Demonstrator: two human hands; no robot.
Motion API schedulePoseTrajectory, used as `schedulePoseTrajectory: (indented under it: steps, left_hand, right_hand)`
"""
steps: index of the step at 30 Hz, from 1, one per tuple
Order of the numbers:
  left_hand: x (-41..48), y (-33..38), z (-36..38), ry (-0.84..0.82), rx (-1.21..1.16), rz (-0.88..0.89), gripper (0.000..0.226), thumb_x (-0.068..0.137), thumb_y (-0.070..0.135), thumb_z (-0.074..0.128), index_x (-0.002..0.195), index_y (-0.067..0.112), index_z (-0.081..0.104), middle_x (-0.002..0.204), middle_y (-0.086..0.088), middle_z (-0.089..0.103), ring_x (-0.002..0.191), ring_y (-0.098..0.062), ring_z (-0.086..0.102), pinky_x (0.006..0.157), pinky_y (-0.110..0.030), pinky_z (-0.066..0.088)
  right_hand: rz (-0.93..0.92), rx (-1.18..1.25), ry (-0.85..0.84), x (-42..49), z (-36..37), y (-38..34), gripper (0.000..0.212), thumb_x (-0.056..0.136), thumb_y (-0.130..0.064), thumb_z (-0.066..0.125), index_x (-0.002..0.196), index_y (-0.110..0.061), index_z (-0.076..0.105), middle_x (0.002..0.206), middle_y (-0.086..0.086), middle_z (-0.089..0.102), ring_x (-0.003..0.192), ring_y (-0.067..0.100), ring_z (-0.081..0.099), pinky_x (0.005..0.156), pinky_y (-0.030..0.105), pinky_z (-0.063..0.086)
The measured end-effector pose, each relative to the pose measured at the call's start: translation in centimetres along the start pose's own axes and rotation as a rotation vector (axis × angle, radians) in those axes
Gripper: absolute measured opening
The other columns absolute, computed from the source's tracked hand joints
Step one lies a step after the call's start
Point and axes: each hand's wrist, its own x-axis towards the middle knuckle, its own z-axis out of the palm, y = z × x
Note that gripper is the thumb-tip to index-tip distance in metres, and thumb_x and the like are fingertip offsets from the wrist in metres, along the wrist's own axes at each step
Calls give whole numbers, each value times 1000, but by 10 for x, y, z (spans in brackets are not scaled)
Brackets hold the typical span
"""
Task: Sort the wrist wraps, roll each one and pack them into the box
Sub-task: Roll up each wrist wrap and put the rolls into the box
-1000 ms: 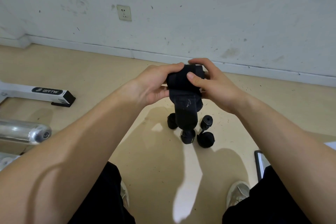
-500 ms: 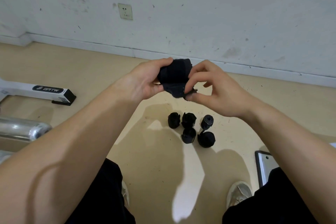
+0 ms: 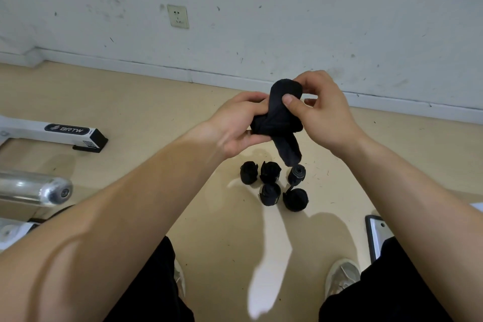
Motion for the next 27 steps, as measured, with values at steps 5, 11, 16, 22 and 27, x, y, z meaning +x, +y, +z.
schedulePoseTrajectory:
  steps: [5,11,16,22,27]
  left_hand:
    - [-4,-1,4,-8,-44,40,14,104,17,63,117,14,67,97,-4,69,91,-23,72,81,-42,65]
    - [-5,-8,7,1,-5,128,14,101,21,67,114,16,66,107,-9,71,99,-30,74,90,-49,62]
    - [-6,-6,10,4,82,165,17,97,14,72,112,18,67,110,-10,69,100,-26,73,90,-47,63]
    - [-8,-7,13,-36,204,185,29,98,15,69,124,25,58,108,-13,67,96,-27,73,86,-44,64]
    - [-12,-8,14,-134,307,210,15,100,13,65,103,27,66,98,-6,65,88,-22,70,83,-41,64]
  right_hand:
    - [145,185,10,2,6,1,8,86,-32,62,85,-24,58,93,4,71,89,20,69,79,40,55]
    - [196,229,77,1,10,3,11,93,-15,61,84,-20,58,84,1,68,81,17,67,74,38,57]
    - [244,274,95,1,12,4,10,94,-15,64,88,-18,56,87,-2,63,78,14,60,66,26,50]
    - [370,404,61,4,8,4,14,94,-10,65,90,-21,58,85,2,58,71,15,57,59,25,44]
    - [528,448,-15,7,0,1,22,94,-1,54,89,-22,60,87,12,61,73,27,53,55,29,38]
